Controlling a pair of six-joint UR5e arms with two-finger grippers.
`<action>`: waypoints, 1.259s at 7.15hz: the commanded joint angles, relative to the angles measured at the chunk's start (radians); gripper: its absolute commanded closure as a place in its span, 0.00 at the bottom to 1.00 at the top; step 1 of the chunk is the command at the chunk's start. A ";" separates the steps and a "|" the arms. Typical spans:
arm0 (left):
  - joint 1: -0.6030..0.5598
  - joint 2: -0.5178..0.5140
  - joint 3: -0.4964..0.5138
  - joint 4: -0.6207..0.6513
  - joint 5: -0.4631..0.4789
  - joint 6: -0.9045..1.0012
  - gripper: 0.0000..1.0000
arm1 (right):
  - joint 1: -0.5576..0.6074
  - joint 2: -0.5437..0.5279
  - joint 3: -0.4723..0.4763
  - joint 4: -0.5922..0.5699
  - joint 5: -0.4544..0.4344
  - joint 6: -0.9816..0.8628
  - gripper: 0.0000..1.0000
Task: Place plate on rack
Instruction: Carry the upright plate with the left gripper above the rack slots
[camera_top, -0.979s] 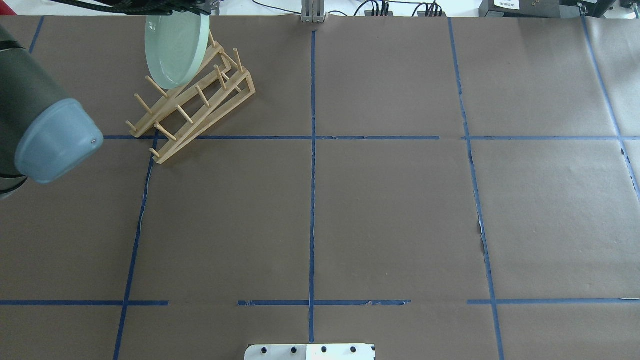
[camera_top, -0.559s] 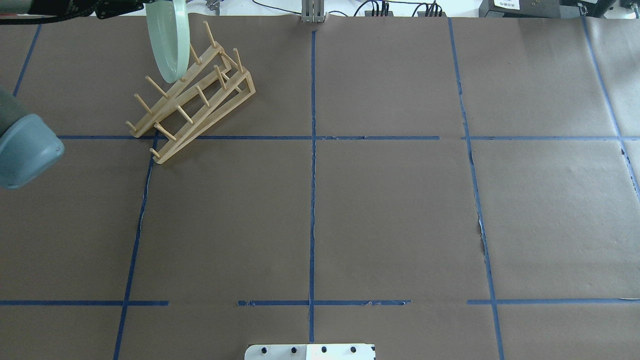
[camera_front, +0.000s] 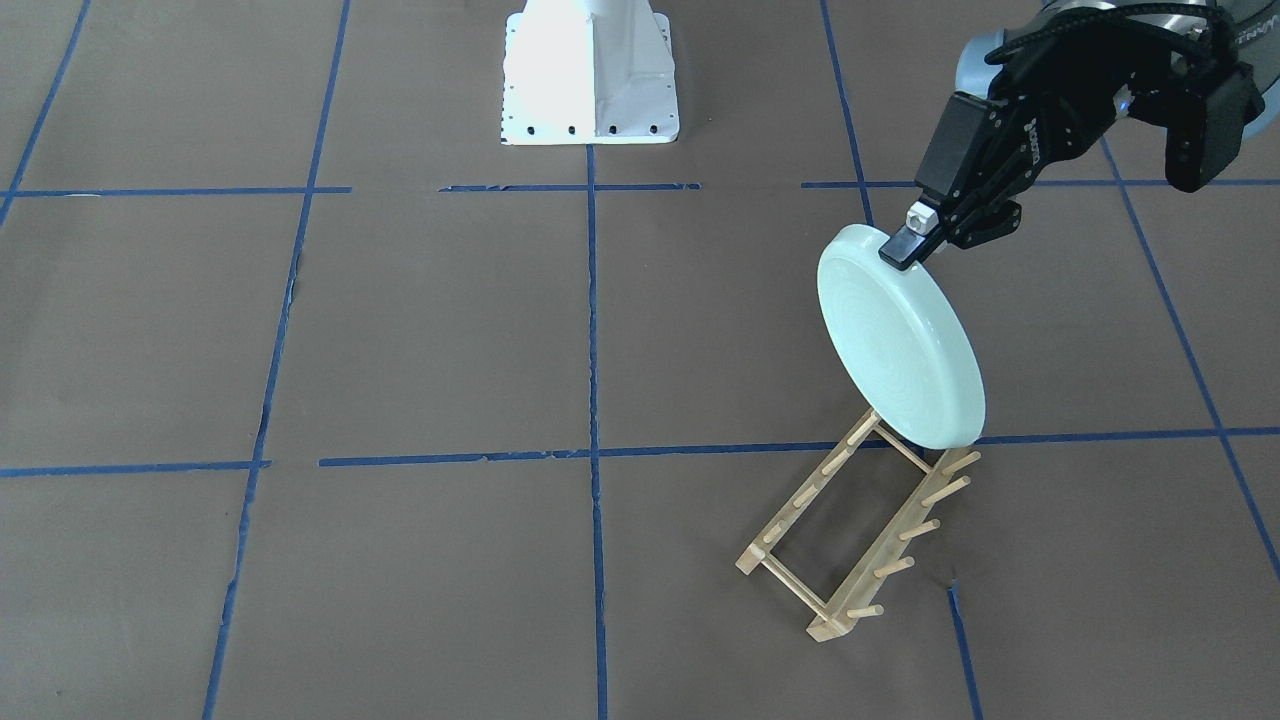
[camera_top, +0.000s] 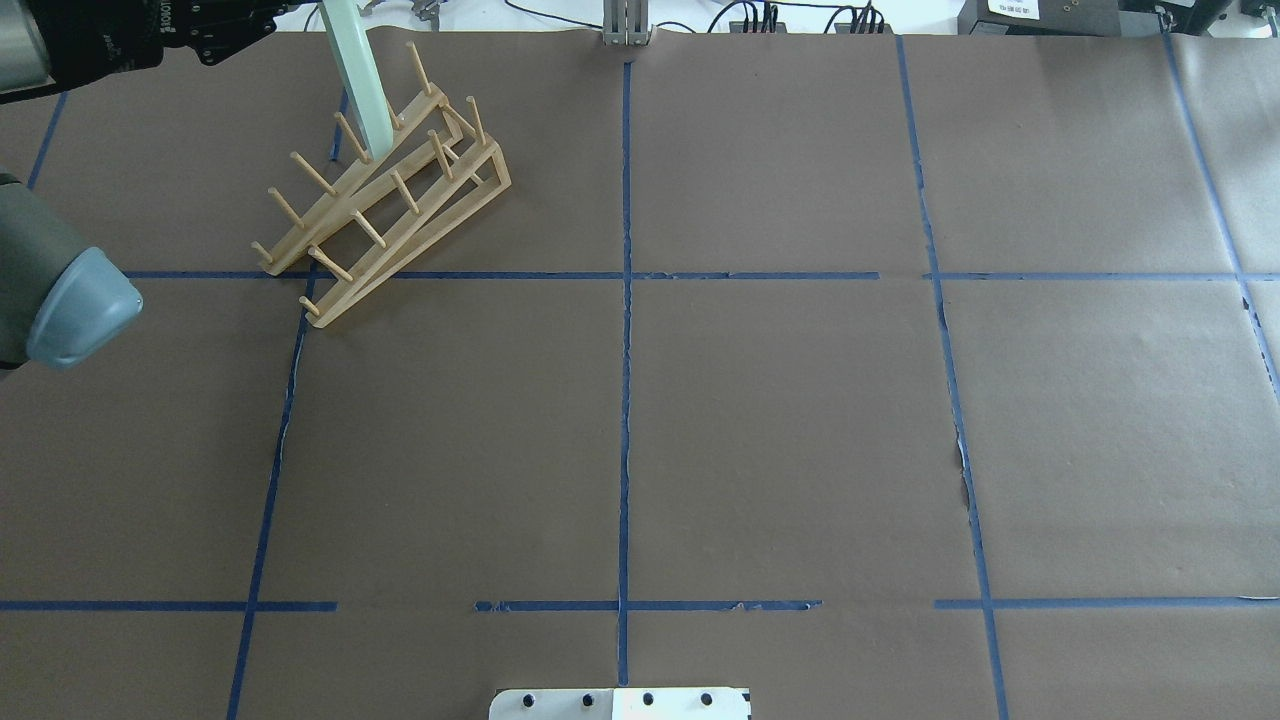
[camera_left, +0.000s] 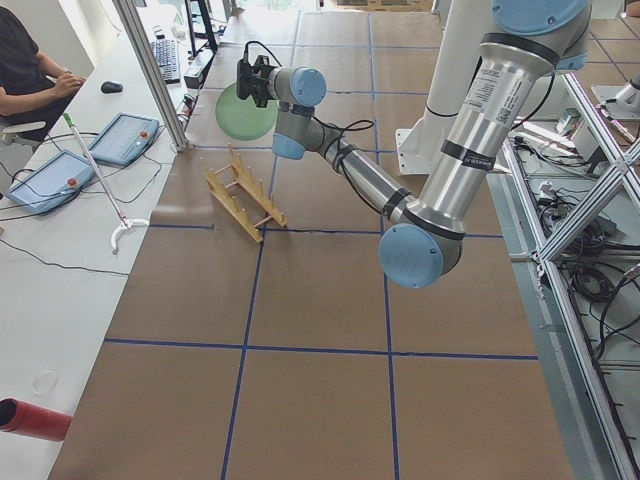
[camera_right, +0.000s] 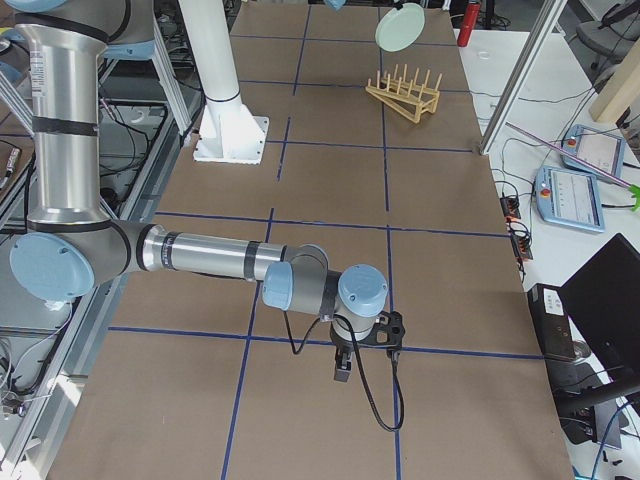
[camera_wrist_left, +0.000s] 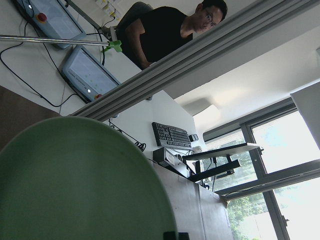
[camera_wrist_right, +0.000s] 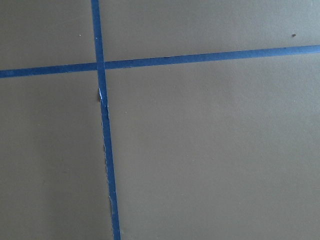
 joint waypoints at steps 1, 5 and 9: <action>0.007 -0.011 0.116 -0.167 0.098 -0.121 1.00 | 0.000 0.000 0.000 0.000 0.000 0.000 0.00; 0.010 -0.112 0.300 -0.222 0.178 -0.184 1.00 | 0.000 0.000 0.000 0.000 0.000 0.000 0.00; 0.018 -0.175 0.446 -0.280 0.280 -0.263 1.00 | 0.000 0.000 0.000 0.000 0.000 0.000 0.00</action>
